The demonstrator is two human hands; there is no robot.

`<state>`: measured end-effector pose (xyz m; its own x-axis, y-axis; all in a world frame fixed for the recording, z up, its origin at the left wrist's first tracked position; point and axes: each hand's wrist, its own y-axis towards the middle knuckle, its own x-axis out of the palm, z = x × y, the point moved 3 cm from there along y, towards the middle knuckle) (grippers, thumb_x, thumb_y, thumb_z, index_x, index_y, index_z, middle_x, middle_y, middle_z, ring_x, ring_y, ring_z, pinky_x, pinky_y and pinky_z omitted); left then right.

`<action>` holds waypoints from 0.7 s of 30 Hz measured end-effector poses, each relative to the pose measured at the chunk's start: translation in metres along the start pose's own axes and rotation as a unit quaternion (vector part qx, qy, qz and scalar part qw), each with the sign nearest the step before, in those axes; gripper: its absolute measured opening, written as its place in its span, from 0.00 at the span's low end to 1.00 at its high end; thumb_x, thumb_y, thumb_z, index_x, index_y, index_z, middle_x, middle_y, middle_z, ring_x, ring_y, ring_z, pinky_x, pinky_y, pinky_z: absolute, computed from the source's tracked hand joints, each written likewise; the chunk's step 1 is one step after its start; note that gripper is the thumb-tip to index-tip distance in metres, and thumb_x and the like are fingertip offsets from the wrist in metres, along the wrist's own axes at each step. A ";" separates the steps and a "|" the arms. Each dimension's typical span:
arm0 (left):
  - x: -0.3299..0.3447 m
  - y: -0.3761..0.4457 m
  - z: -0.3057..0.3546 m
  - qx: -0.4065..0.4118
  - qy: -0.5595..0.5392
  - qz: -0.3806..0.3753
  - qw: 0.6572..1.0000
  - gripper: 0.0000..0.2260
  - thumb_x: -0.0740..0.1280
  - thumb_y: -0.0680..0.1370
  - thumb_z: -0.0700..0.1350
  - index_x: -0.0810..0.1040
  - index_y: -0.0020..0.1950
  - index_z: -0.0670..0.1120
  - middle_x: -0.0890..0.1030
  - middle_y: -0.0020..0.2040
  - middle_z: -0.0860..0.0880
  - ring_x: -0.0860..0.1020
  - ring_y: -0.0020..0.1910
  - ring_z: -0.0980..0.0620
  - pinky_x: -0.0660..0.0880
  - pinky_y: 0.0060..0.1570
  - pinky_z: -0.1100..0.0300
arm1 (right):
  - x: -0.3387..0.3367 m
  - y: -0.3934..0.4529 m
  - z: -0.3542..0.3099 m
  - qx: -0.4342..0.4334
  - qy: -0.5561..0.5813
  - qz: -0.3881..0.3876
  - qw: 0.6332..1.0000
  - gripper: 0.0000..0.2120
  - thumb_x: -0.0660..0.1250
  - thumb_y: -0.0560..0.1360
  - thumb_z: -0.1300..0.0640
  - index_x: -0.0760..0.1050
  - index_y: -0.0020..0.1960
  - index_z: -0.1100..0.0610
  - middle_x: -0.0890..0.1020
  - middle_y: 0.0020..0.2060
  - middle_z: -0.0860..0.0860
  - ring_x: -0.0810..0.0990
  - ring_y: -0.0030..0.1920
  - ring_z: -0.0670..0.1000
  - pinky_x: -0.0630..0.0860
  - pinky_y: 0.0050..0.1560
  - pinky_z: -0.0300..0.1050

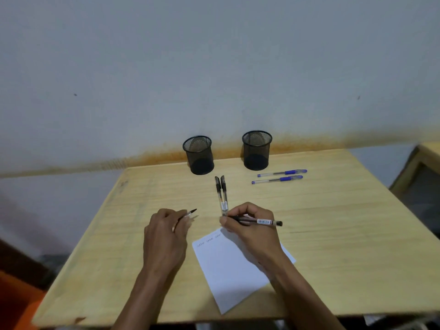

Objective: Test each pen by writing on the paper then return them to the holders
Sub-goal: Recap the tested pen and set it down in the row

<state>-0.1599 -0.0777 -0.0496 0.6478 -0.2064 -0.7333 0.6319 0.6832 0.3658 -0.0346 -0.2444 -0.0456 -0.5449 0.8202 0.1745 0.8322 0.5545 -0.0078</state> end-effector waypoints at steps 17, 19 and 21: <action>-0.042 -0.030 0.041 0.097 -0.179 0.041 0.978 0.06 0.68 0.77 0.44 0.84 0.50 0.50 0.83 0.47 0.60 0.81 0.50 0.57 0.74 0.49 0.64 | 0.002 -0.032 -0.073 -0.093 -0.159 -0.053 0.981 0.05 0.81 0.68 0.55 0.86 0.42 0.52 0.88 0.39 0.45 0.85 0.42 0.45 0.79 0.45 0.48; -0.043 -0.031 0.040 0.102 -0.180 0.038 0.978 0.06 0.68 0.76 0.44 0.84 0.50 0.50 0.83 0.47 0.60 0.81 0.50 0.57 0.74 0.49 0.64 | 0.004 -0.032 -0.073 -0.087 -0.164 -0.058 0.981 0.06 0.81 0.67 0.54 0.86 0.42 0.52 0.88 0.38 0.45 0.85 0.41 0.48 0.79 0.45 0.50; -0.044 -0.032 0.043 0.113 -0.181 0.029 0.977 0.06 0.68 0.77 0.44 0.84 0.50 0.50 0.83 0.47 0.60 0.81 0.51 0.56 0.74 0.49 0.64 | 0.008 -0.031 -0.071 -0.079 -0.175 -0.071 0.979 0.06 0.81 0.67 0.54 0.86 0.42 0.52 0.88 0.38 0.45 0.85 0.42 0.46 0.80 0.45 0.49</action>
<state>-0.1902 -0.1205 -0.0039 0.7677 -0.4334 -0.4720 0.6406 0.5382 0.5477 -0.0578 -0.2650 0.0258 -0.6354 0.7493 -0.1865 0.7354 0.6609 0.1496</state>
